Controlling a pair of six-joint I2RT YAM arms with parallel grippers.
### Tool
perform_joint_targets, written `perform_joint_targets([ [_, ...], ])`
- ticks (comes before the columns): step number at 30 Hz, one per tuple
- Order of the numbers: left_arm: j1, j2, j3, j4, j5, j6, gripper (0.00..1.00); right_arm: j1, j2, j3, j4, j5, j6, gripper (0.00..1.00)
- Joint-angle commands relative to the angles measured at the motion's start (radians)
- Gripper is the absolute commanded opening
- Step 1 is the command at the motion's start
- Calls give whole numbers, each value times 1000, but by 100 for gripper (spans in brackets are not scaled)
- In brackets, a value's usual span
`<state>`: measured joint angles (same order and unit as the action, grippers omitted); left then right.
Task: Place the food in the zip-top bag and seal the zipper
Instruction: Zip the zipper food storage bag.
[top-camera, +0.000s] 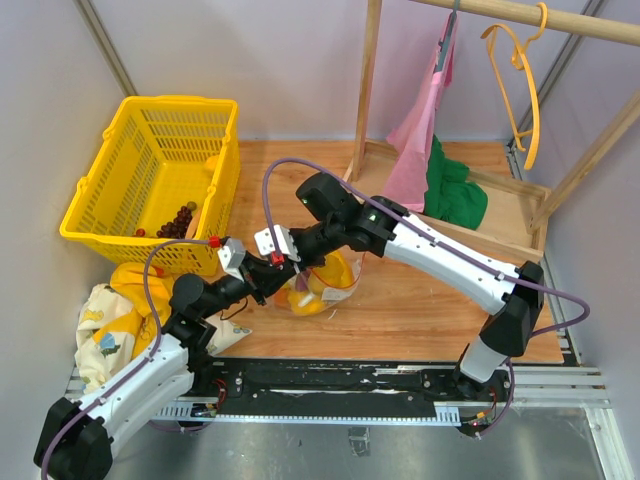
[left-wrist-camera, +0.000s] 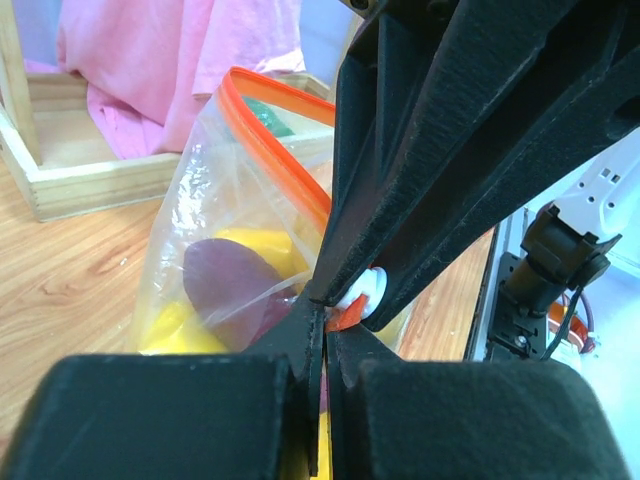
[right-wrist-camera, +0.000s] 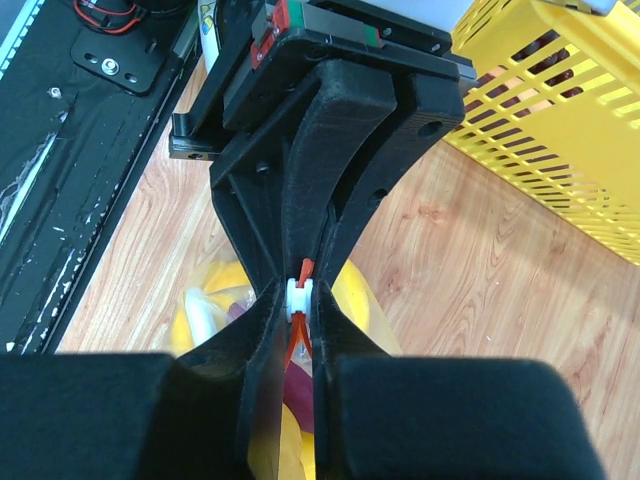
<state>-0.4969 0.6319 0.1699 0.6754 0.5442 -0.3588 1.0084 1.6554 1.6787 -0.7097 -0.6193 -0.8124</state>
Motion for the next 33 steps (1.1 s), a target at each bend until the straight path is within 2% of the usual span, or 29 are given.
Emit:
perform_joint_targets([
  [1,-7,-24,24,15,-1,16,0,18,3,39,-42,30,-19,4],
  [3,-6,-33,19,17,-9,13,0,15,-7,31,-56,56,-26,1],
  [33,-6,-144,-20,-25,-175,6,0,-103,-197,-131,-63,339,34,1],
])
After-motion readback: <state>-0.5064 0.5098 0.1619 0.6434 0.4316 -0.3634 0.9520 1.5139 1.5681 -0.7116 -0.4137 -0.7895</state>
